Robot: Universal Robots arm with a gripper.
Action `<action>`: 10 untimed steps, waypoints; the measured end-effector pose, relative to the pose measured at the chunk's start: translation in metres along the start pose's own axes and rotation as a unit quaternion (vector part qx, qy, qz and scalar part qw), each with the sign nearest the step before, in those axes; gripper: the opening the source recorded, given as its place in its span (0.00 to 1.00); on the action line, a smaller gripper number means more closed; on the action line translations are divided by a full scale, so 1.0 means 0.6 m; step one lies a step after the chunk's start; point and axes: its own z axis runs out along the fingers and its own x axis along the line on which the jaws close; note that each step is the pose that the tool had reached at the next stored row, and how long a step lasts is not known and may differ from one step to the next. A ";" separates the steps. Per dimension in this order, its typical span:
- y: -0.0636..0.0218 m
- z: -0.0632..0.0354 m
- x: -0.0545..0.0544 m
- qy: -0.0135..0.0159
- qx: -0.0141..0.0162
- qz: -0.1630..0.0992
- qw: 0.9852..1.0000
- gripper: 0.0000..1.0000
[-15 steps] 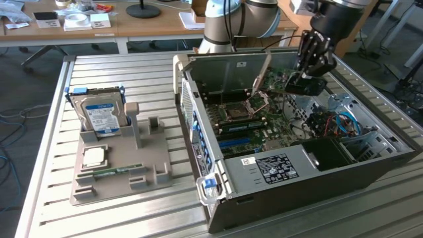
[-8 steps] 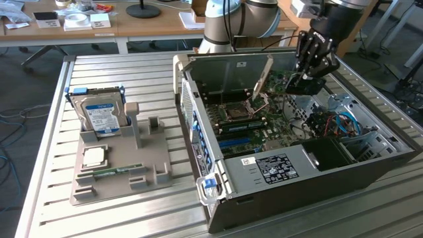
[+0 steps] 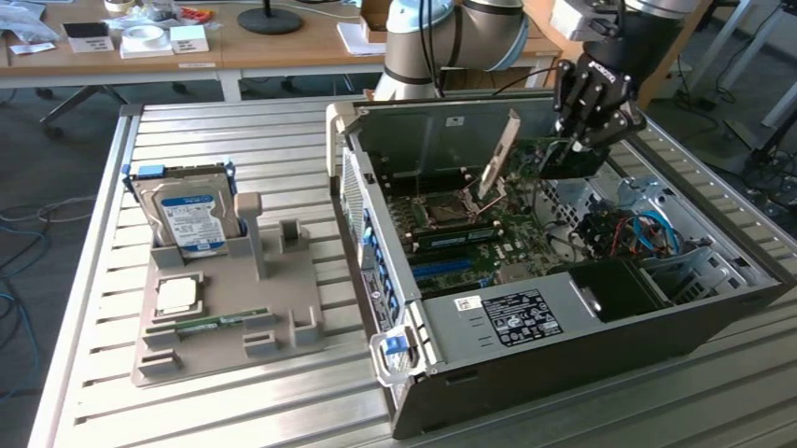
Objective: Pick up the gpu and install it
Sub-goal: 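Insert the gpu into the slot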
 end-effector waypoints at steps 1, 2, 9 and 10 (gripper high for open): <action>0.000 0.000 0.000 0.001 0.000 -0.009 1.000 0.27; 0.000 0.000 0.000 0.001 0.000 -0.015 1.000 0.27; 0.002 0.002 -0.001 0.001 0.019 -0.020 1.000 0.27; 0.002 0.002 -0.001 0.002 0.024 -0.021 0.999 0.27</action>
